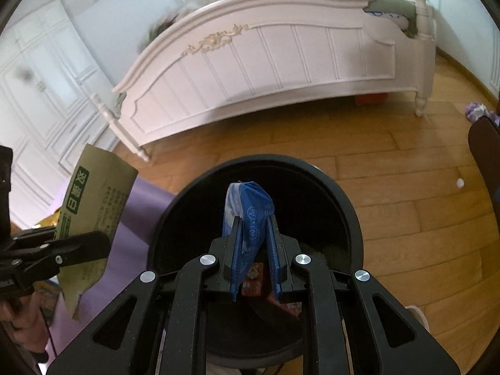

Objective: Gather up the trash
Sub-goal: 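Release the beige bag into the bin while the right tool releases the blue pack, then grasp the white plastic bag with the left tool while the right grasps the yellow snack bag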

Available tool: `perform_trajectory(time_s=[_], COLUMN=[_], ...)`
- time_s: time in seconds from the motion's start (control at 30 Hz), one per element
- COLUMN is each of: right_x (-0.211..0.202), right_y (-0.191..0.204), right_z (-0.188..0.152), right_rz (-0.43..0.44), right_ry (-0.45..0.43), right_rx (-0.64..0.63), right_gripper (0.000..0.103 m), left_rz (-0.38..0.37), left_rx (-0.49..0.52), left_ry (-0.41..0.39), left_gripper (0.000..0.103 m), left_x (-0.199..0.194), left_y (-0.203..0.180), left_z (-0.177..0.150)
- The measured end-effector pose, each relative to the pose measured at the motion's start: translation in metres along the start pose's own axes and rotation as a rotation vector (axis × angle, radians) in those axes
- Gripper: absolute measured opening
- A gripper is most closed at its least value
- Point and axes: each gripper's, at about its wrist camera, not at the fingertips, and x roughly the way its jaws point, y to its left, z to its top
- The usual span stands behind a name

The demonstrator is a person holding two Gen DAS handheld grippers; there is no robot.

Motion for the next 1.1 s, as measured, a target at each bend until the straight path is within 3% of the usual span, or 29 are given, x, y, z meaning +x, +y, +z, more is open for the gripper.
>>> perform_trajectory(time_s=[0.3, 0.33, 0.37, 0.43, 0.47, 0.83, 1.1], right_x=[0.007, 0.007, 0.007, 0.003, 0.001, -0.024, -0.039], right_y=[-0.009, -0.009, -0.008, -0.007, -0.006, 0.033, 0.091], right_z=[-0.005, -0.005, -0.003, -0.003, -0.003, -0.003, 0.003], right_rz=[0.012, 0.011, 0.011, 0.03, 0.041, 0.095, 0.171], right_ry=[0.022, 0.025, 0.024, 0.013, 0.008, -0.001, 0.002], right_rx=[0.019, 0.019, 0.02, 0.023, 0.025, -0.03, -0.117], right_gripper=[0.017, 0.024, 0.038, 0.058, 0.067, 0.071, 0.071], left_rz=[0.03, 0.034, 0.039, 0.066, 0.079, 0.103, 0.161], left_rx=[-0.01, -0.012, -0.013, -0.011, -0.007, -0.001, -0.098], left_ry=[0.013, 0.017, 0.022, 0.007, -0.012, -0.111, -0.219], left_gripper=[0.02, 0.024, 0.029, 0.057, 0.061, 0.071, 0.071], left_x=[0.013, 0.014, 0.014, 0.01, 0.005, -0.057, -0.137], left_y=[-0.003, -0.003, -0.003, -0.004, -0.005, -0.01, 0.023], left_z=[0.006, 0.006, 0.006, 0.005, 0.003, -0.013, -0.051])
